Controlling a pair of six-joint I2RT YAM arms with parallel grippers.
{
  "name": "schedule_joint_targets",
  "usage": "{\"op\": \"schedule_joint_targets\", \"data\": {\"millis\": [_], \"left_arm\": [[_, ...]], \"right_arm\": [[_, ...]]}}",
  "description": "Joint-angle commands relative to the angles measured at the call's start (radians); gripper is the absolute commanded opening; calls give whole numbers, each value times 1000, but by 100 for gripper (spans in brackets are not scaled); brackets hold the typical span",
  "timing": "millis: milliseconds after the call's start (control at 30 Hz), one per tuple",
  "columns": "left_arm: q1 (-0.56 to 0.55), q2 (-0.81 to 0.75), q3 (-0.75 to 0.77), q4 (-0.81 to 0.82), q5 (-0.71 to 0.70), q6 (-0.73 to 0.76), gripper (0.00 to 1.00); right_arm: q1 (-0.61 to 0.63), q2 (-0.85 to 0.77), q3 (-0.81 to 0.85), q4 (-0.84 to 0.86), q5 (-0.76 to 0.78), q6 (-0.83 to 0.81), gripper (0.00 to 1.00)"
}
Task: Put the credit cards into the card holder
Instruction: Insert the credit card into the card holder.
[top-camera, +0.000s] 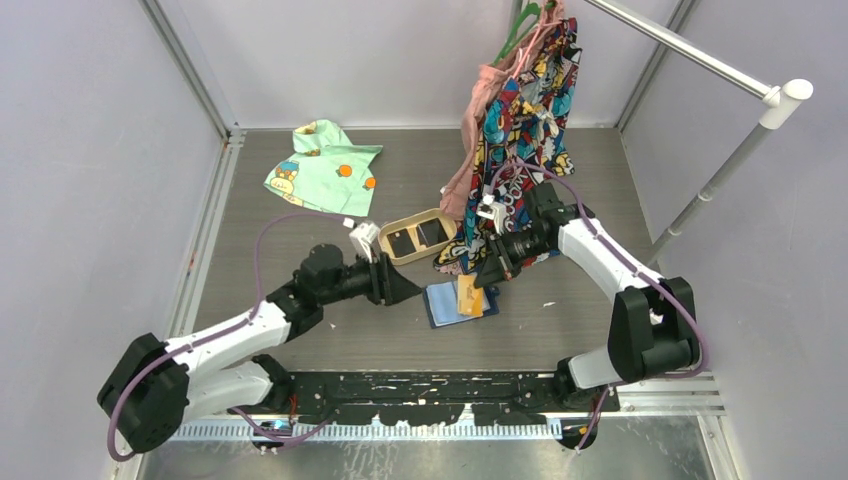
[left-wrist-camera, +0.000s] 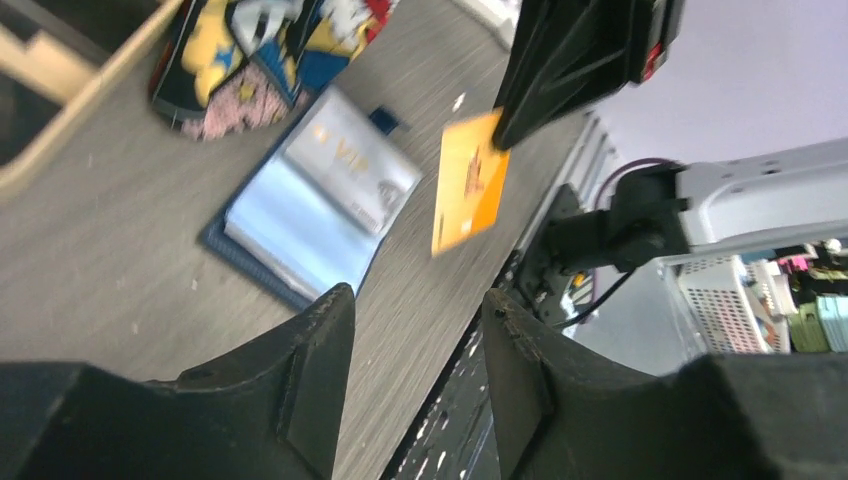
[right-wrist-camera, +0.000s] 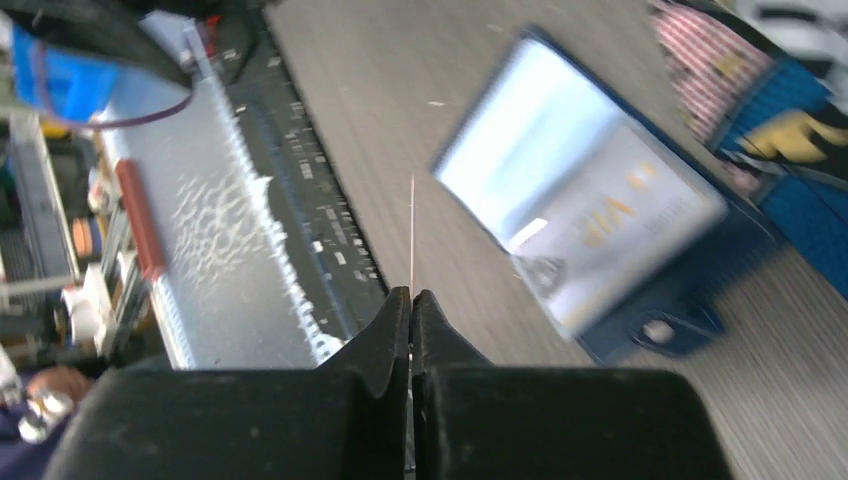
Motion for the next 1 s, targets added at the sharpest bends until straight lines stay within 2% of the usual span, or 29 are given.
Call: {"op": "schedule_joint_targets", "data": {"millis": [0,67,200,400,700,967], "left_arm": [[-106,38,-56,19,-251,-73,51],[-138,89,-48,20,-319,-103,51],[-168,202,-12,25,-365,-131,51],[-183,285,3,21,-414,-178,49],[-183,373,88,-102,-420,-192,44],[-184,452,196,-243,-424,-189,43]], "right_arm": [[-51,-1,-67,221,193,203,1],[-52,30,-77,259,235,239,1],[-53,107,-58,290,290,272,1],[-56,197,-23,264,288,271,1],[-57,242,-10,235,237,267,1],[-58,293,-7,236,213,306,1]]}}
